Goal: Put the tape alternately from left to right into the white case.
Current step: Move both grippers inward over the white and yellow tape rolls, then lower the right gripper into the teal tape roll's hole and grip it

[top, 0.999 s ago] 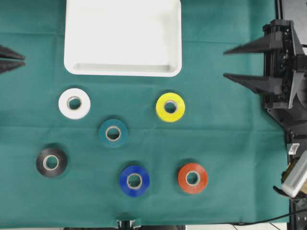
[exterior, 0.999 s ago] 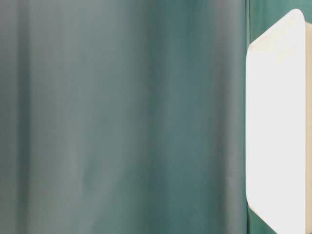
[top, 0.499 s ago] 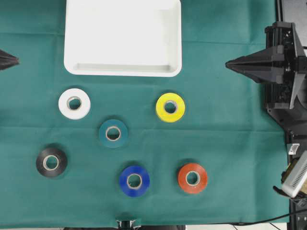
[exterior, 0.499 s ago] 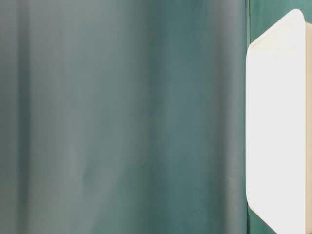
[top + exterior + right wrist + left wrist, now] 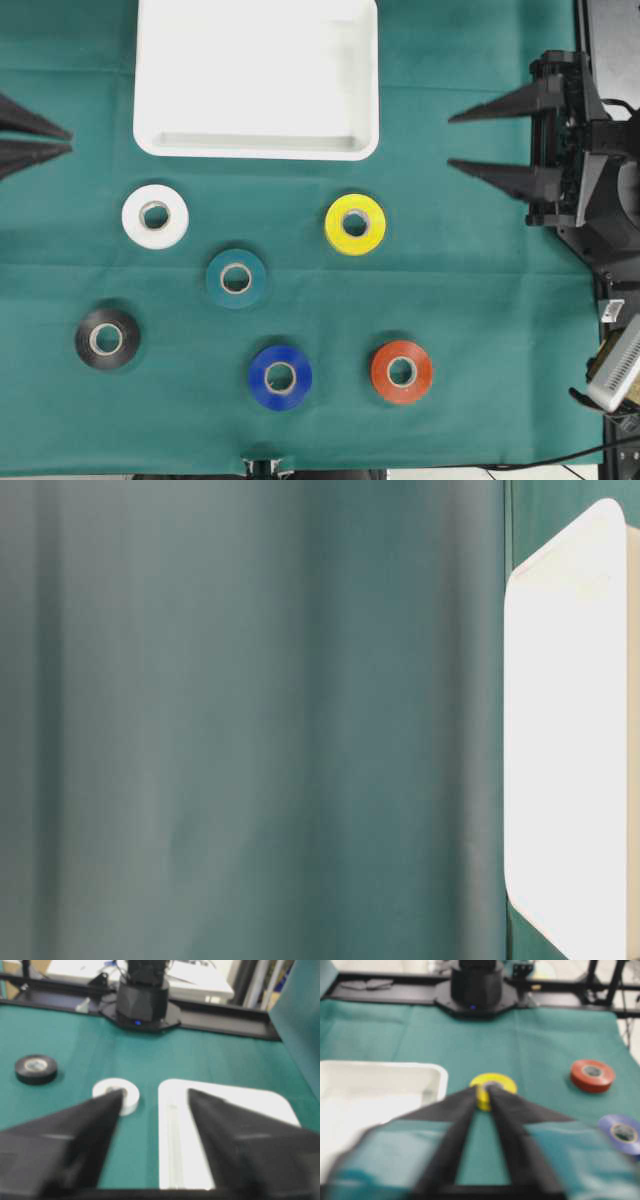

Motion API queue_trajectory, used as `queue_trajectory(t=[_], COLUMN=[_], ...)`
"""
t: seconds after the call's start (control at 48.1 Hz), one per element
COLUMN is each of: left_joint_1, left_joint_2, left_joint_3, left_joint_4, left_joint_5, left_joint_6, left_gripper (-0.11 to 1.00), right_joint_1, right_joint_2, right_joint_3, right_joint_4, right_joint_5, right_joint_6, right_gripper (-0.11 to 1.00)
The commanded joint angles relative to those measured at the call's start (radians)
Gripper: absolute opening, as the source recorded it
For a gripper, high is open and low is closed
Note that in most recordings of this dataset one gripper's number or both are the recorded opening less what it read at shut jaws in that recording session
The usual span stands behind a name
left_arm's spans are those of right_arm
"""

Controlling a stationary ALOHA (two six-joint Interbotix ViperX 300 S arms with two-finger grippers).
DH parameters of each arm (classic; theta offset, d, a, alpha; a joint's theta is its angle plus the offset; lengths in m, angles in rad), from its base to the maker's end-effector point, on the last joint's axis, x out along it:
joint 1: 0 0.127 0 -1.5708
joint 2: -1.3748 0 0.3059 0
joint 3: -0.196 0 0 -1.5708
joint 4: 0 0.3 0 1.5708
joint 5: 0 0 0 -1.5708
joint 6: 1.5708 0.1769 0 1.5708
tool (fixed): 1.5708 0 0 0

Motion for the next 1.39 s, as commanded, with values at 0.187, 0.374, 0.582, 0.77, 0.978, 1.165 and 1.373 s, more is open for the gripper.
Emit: queue_trajectory(t=[0.187,0.374,0.582,0.77,0.978,1.165,1.373], left_joint_1=[-0.003,-0.003,-0.003,-0.003,-0.003,-0.003,-0.003], left_joint_2=[0.015,0.049,0.126,0.222,0.331,0.411,0.503], left_joint_3=[-0.026,-0.029,-0.069,-0.121,-0.193,-0.25,-0.287], left_joint_4=[-0.002,-0.005,-0.005,-0.005,-0.005,-0.005,-0.005], left_joint_5=[0.011,0.026,0.058,0.12,0.218,0.328,0.373], left_joint_6=[0.0,0.0,-0.002,-0.035,-0.072,-0.078,-0.08], left_gripper=[0.92,0.92,0.92,0.92,0.92,0.92,0.91], right_joint_1=[-0.002,-0.002,-0.002,-0.002,-0.003,-0.002,-0.002], right_joint_2=[0.017,0.066,0.178,0.293,0.426,0.535,0.629], right_joint_3=[-0.031,-0.044,-0.114,-0.189,-0.27,-0.339,-0.393], right_joint_4=[0.0,0.011,0.018,0.018,0.018,0.018,0.017], right_joint_5=[-0.006,-0.005,0.057,0.132,0.181,0.258,0.285], right_joint_6=[0.002,0.002,0.002,0.002,0.002,0.003,0.018], right_gripper=[0.69,0.69,0.69,0.69,0.69,0.69,0.69])
